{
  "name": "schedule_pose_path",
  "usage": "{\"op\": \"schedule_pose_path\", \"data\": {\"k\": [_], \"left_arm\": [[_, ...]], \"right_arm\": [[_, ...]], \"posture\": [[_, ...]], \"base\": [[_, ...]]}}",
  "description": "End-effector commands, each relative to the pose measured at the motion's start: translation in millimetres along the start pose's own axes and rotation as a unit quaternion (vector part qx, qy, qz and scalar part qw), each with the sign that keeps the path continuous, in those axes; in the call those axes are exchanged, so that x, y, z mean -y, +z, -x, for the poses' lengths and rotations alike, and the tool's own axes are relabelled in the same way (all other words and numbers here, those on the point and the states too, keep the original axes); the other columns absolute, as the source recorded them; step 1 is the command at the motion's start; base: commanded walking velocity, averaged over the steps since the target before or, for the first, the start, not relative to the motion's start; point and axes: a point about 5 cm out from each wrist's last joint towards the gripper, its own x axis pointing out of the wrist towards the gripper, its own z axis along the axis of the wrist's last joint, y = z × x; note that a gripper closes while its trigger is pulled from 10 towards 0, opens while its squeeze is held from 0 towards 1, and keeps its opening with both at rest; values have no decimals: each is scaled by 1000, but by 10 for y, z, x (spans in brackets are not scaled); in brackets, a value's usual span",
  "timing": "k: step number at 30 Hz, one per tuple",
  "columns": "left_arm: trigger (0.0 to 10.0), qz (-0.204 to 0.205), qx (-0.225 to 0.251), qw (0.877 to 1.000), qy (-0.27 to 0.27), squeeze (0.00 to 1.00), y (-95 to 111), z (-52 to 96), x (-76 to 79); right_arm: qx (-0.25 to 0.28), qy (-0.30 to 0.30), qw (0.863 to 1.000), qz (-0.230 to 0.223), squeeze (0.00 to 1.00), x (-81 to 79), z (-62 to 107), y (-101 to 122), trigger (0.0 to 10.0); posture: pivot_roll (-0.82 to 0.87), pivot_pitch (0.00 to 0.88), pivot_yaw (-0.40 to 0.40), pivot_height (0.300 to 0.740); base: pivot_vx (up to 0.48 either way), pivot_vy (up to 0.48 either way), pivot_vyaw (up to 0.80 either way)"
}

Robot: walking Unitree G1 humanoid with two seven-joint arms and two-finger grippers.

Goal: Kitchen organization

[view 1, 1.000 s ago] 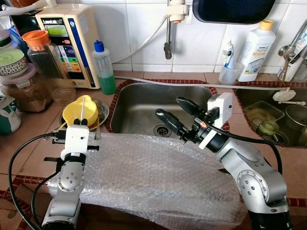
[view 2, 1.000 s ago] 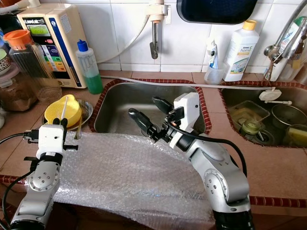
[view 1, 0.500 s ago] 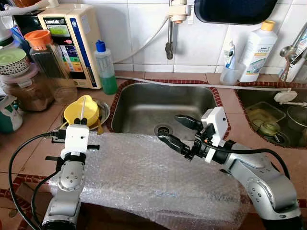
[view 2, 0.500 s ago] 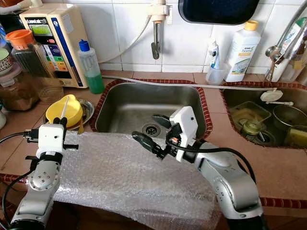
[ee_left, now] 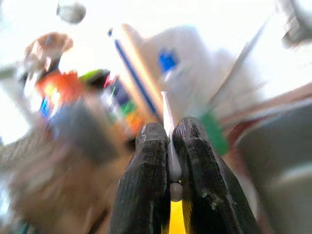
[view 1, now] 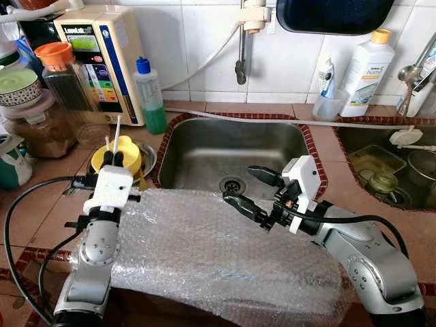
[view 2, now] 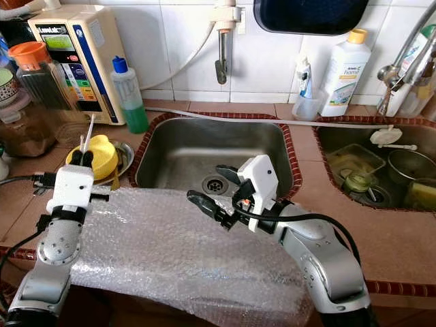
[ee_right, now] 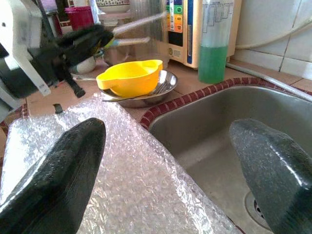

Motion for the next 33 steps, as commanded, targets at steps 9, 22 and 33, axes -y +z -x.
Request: {"op": "schedule_pose_path", "data": {"k": [9,22,33], "left_arm": [[9412,-36,119,989,-85,0,324,-30,225],[10000,-45,181,959,-211,0,399,88,587],[10000,-43,222,948,-223,0,558,17,751]], "right_arm": [[54,-144,988,-18,0,377,-3,153,10000],[100,-224,952,-184,0,631,-166,260,10000],[86,-192,933,-293,0,613,-589,305,10000]], "posture": [[23,0,58,740],[10,0,66,740],[23,0,53,740]], "base": [[0,0,0],[0,0,0],[0,0,0]]}}
